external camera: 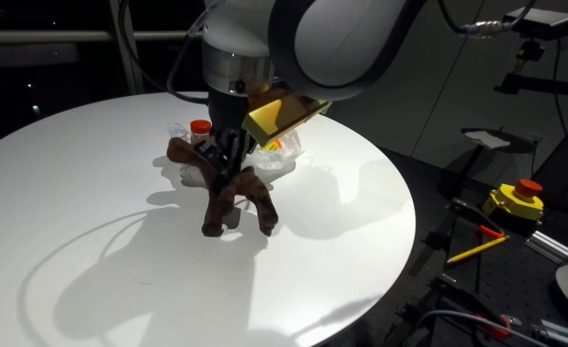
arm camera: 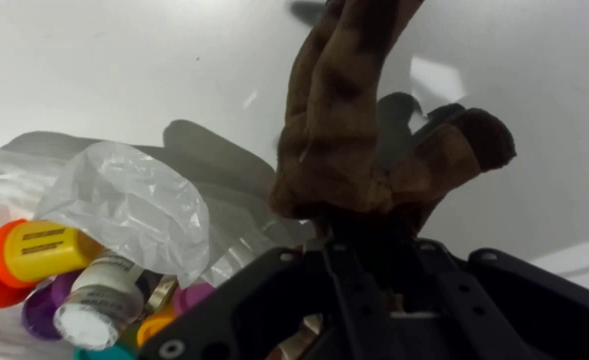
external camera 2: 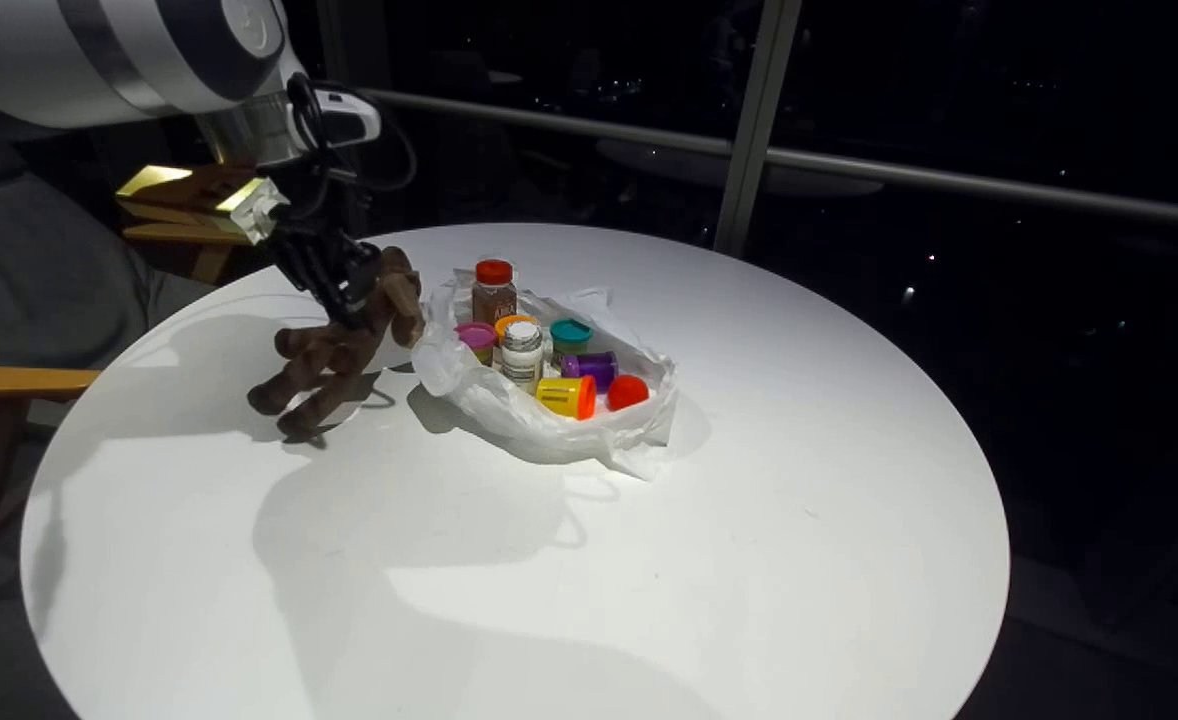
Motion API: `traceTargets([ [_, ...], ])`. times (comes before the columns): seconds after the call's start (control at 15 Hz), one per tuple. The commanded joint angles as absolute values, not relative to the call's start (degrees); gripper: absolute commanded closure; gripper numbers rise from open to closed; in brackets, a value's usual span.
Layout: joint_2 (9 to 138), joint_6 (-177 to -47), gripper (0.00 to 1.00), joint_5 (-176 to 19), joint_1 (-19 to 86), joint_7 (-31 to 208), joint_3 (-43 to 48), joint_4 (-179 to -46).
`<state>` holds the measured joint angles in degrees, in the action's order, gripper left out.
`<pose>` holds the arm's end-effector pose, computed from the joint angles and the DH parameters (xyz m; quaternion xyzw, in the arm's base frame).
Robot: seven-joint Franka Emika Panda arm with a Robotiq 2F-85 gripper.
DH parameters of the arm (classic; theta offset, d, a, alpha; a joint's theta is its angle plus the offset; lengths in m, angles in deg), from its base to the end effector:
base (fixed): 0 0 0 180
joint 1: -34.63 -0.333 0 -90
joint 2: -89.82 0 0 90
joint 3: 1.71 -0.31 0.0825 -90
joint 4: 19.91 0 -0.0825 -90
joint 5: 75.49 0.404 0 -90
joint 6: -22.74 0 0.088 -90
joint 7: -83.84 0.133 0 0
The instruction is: Put all the objects on the table into the white plastic bag
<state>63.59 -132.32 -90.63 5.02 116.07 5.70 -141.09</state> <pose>0.5566 0.2318 0.1600 0.9930 0.0371 0.0996 0.0515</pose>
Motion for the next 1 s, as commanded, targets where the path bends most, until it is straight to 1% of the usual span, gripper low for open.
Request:
traceTargets([
  [0.0,70.37,-126.20,0.87,-98.20,3.56,119.08,7.84,-141.96],
  [0.4,74.11,-112.71,0.88,-102.19,9.65,115.92,2.22,-139.17],
  [0.6,73.18,-110.77,0.87,-106.35,11.57,116.65,1.40,-136.42],
  [0.93,71.04,-111.53,0.88,-112.08,15.10,114.67,1.07,-133.16],
])
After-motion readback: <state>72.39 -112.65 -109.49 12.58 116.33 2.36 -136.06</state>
